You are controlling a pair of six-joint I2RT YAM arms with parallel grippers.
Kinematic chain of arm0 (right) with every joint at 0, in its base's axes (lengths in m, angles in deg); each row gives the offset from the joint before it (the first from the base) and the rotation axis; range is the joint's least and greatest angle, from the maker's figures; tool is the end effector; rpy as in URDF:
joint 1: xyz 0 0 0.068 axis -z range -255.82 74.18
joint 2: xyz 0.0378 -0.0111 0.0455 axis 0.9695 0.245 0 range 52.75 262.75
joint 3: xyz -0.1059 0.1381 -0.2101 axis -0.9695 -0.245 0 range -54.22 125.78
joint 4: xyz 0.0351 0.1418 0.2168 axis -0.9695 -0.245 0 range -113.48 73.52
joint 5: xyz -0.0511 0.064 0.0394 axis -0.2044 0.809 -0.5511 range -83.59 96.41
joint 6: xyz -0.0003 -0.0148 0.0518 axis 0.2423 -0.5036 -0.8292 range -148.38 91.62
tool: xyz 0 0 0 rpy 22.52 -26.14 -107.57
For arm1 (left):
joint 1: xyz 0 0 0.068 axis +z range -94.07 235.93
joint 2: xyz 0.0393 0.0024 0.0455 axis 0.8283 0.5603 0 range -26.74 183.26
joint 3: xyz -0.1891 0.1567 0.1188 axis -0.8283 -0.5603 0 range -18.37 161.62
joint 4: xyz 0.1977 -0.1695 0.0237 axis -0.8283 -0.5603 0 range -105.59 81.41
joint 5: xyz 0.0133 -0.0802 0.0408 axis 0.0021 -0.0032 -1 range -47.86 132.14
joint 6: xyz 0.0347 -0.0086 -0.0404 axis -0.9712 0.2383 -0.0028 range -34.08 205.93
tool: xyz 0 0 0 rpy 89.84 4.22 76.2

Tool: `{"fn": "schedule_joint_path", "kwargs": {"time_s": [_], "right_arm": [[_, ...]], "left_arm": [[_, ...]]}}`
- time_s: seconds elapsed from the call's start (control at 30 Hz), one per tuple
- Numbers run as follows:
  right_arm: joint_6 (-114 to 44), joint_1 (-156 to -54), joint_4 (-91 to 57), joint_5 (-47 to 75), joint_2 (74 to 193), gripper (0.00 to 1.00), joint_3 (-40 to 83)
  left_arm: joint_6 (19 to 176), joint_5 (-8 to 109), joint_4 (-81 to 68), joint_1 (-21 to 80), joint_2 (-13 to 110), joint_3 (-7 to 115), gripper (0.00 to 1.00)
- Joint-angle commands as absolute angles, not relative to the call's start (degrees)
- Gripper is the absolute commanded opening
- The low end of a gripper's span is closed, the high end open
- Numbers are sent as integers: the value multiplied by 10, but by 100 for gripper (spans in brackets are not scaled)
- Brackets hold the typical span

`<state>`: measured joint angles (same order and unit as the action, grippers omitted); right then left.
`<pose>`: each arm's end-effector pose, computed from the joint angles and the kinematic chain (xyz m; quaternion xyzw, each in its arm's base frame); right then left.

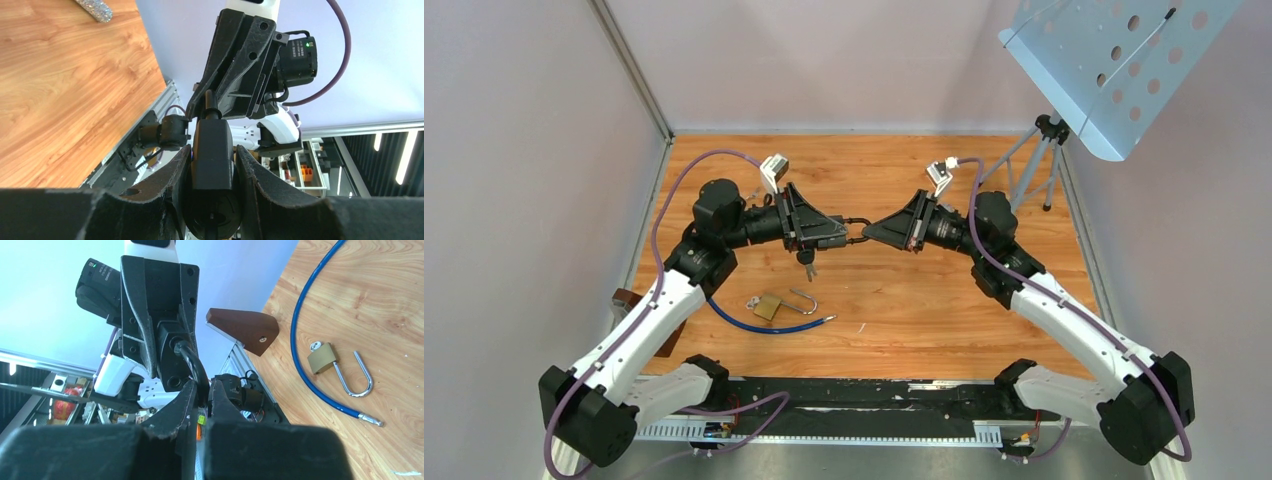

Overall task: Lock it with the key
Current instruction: Lock the lock.

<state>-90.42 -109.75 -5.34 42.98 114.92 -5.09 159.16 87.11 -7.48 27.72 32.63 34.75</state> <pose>0.1968 0.1580 0.3468 -0.0459 0.7150 0.6414 0.2743 0.1948 -0.1331 0.3648 -0.0228 0.7288 -0.6613 0.1762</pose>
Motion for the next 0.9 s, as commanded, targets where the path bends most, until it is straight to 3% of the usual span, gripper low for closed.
{"fn": "schedule_joint_path", "kwargs": {"time_s": [0.0, 0.17, 0.23, 0.37, 0.43, 0.8, 0.87], "right_arm": [[-949, -1177, 60, 441, 1165, 0, -53], [-913, -1182, 16, 399, 1145, 1, -57], [-897, -1177, -12, 383, 1126, 10, -65], [-870, -1166, -28, 390, 1083, 40, -95], [-845, -1162, -33, 403, 1064, 47, -108], [-794, -1152, -59, 424, 1008, 34, -133], [-794, -1148, -58, 423, 1004, 27, -135]], "left_arm": [[1561, 900, -7, 253, 341, 343, 0], [1518, 916, -42, 253, 325, 346, 0], [1479, 925, -71, 253, 314, 356, 0], [1431, 957, -83, 253, 306, 375, 0], [1416, 971, -97, 253, 308, 388, 0], [1388, 991, -143, 254, 334, 437, 0], [1391, 992, -138, 254, 337, 438, 0]]}}
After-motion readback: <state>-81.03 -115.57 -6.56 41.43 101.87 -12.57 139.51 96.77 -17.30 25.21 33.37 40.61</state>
